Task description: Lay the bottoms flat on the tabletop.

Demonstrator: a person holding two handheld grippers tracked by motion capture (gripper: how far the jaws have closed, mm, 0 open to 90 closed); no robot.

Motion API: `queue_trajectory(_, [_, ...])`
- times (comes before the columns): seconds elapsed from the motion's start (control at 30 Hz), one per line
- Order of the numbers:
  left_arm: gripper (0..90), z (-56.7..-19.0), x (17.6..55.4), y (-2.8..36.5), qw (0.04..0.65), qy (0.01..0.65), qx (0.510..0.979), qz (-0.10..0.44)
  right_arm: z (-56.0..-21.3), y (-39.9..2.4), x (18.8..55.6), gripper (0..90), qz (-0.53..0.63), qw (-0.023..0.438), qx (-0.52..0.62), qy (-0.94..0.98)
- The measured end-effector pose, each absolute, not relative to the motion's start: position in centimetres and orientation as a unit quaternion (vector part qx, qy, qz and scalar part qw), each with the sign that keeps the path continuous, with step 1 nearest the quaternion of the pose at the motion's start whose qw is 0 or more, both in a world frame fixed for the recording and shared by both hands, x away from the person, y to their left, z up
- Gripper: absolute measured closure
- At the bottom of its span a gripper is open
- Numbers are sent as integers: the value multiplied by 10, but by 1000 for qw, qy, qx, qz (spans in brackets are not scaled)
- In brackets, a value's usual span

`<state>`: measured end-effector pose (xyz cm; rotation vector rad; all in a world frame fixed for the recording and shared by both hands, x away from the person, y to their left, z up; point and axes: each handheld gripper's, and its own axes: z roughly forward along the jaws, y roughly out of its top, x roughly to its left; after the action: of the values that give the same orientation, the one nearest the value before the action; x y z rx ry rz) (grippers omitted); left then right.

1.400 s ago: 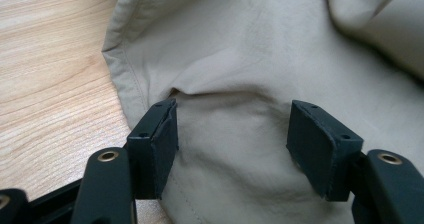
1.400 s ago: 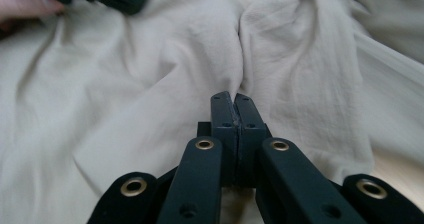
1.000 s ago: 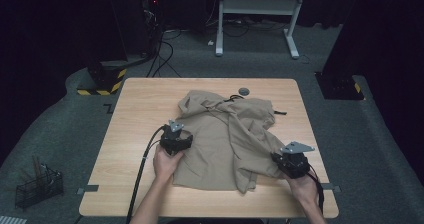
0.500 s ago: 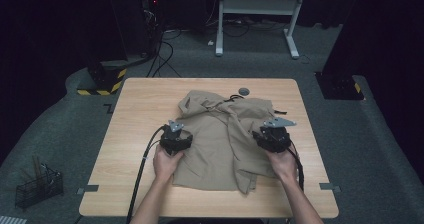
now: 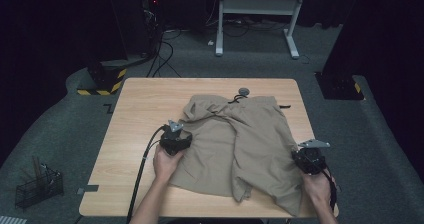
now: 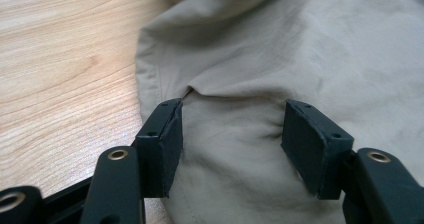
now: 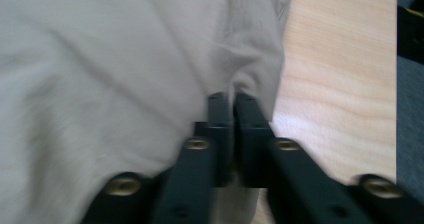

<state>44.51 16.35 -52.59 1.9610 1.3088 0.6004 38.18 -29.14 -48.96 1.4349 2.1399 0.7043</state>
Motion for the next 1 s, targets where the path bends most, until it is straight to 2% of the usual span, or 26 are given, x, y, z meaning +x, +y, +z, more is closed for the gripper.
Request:
queue_trajectory(0.03, [411,-526,445,163,347,505,756,231,-489,-291,381,649,266,244,529,768])
queue_trajectory(0.07, [408,-526,445,163,347,505,756,231,-489,-291,381,649,266,244,529,768])
queue_trajectory(0.1, [400,-526,445,163,349,502,757,229,-479,-284,381,587,308,259,523,752])
queue_trajectory(0.17, [386,-526,445,164,351,499,759,226,-466,-267,381,560,342,275,495,750])
queue_trajectory(0.23, [400,-526,444,164,350,492,764,228,-459,-245,386,551,372,258,467,760])
queue_trajectory(0.27, [440,-525,444,164,350,492,764,228,-460,-234,393,550,375,235,458,771])
queue_trajectory(0.33, [589,-523,444,164,345,493,765,228,-471,-215,407,558,358,208,452,790])
queue_trajectory(0.47, [876,-518,445,160,314,461,797,231,-500,-197,429,565,308,200,458,810])
queue_trajectory(0.67, [898,-511,446,164,296,455,810,220,-513,-200,435,524,299,202,458,812])
queue_trajectory(0.9, [899,-486,433,199,293,464,798,250,-516,-210,434,509,315,205,448,811])
queue_trajectory(1.0, [899,-478,428,226,292,485,783,257,-516,-211,434,507,318,206,449,809])
